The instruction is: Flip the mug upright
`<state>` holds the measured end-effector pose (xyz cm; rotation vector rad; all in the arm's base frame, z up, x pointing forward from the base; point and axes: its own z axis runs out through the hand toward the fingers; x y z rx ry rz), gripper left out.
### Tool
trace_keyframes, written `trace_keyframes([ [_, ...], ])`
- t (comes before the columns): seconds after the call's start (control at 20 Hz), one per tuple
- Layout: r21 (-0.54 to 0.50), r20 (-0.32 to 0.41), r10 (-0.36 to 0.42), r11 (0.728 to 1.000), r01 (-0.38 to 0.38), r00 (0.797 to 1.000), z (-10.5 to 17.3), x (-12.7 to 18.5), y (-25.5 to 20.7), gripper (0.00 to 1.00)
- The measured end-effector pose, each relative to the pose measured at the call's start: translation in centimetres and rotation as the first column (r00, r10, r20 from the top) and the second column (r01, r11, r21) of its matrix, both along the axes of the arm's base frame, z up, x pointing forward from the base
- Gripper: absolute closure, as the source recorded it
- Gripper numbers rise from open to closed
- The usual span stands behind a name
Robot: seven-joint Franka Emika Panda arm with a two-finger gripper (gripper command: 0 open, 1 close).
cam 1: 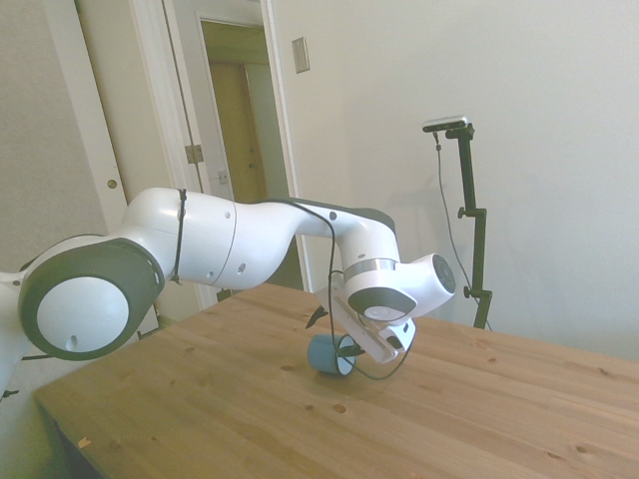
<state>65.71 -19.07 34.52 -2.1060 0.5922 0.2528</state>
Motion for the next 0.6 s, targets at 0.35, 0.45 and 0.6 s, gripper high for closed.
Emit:
trace_keyframes([
  [0.35, 0.012, 0.001, -0.001, 1.0, 0.001, 1.0, -0.08, -0.18, -0.41, 1.0],
  [0.45, 0.018, 0.001, 0.001, 1.0, -0.001, 1.0, -0.1, -0.28, -0.52, 1.0],
  [0.6, 0.021, 0.002, -0.001, 1.0, 0.001, 1.0, -0.1, -0.43, -0.89, 1.0],
])
